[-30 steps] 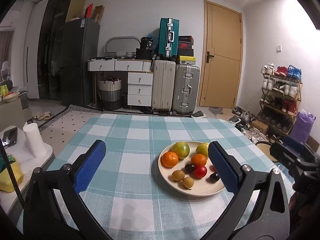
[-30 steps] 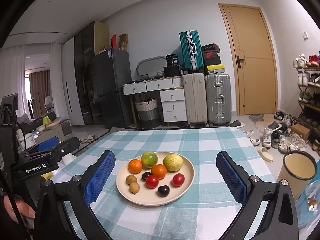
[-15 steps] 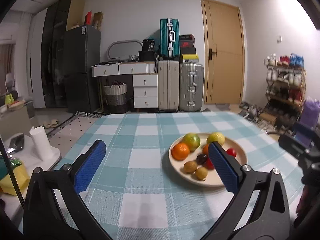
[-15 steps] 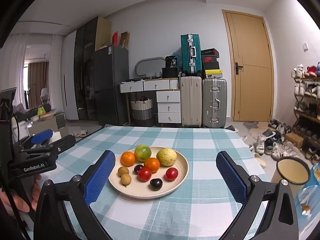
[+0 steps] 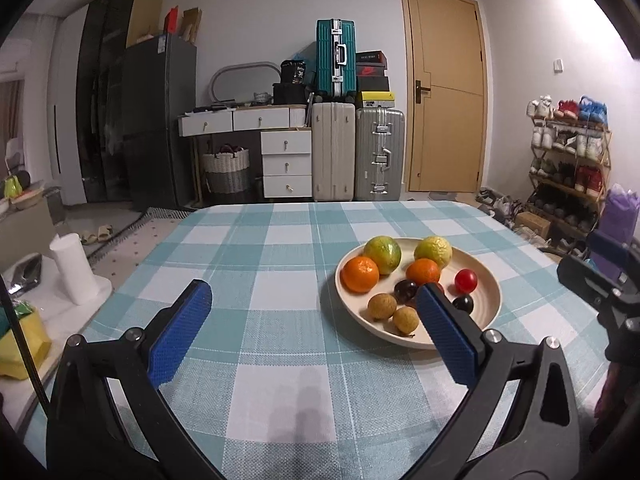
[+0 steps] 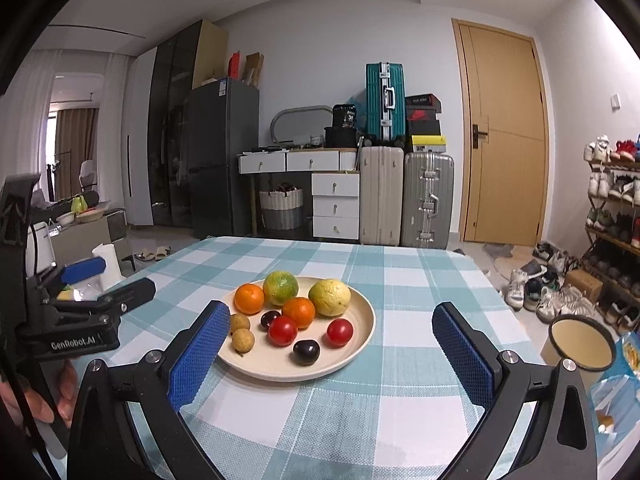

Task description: Organize fruits

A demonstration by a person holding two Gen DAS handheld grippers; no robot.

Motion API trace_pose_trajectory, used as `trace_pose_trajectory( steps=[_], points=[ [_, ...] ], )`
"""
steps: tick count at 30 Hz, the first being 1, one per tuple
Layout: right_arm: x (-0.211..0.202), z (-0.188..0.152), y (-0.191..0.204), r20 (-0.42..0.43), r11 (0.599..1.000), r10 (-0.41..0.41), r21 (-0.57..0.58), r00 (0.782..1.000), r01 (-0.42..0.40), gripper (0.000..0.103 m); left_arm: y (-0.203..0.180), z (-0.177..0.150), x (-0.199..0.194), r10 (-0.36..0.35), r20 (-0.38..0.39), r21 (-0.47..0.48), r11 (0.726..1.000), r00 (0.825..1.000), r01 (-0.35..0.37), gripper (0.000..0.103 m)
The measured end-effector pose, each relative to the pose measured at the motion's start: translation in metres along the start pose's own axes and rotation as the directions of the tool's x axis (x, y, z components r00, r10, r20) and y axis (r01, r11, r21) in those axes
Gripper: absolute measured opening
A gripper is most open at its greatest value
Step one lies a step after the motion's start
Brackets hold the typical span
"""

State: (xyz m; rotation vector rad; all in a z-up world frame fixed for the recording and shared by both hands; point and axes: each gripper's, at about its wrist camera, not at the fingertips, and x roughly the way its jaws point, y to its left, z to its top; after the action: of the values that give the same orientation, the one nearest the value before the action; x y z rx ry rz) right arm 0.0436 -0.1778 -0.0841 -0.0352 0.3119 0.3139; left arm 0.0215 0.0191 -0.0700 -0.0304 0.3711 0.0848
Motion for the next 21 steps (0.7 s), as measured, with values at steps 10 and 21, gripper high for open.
trace_pose_trajectory(
  steps=[10,21],
  points=[
    [0.006,0.0,0.004,-0.041,1.0,0.014,-0.018,0.999,-0.015,0.103,-0.001,0.0,0.005,0.001,-0.018,0.001,1.0,1.0,-0.001,0.102],
    [0.002,-0.001,0.002,-0.011,1.0,0.004,-0.011,1.0,-0.004,0.103,-0.002,0.0,-0.004,-0.01,0.056,0.013,1.0,0.998,0.009,0.102]
  ],
)
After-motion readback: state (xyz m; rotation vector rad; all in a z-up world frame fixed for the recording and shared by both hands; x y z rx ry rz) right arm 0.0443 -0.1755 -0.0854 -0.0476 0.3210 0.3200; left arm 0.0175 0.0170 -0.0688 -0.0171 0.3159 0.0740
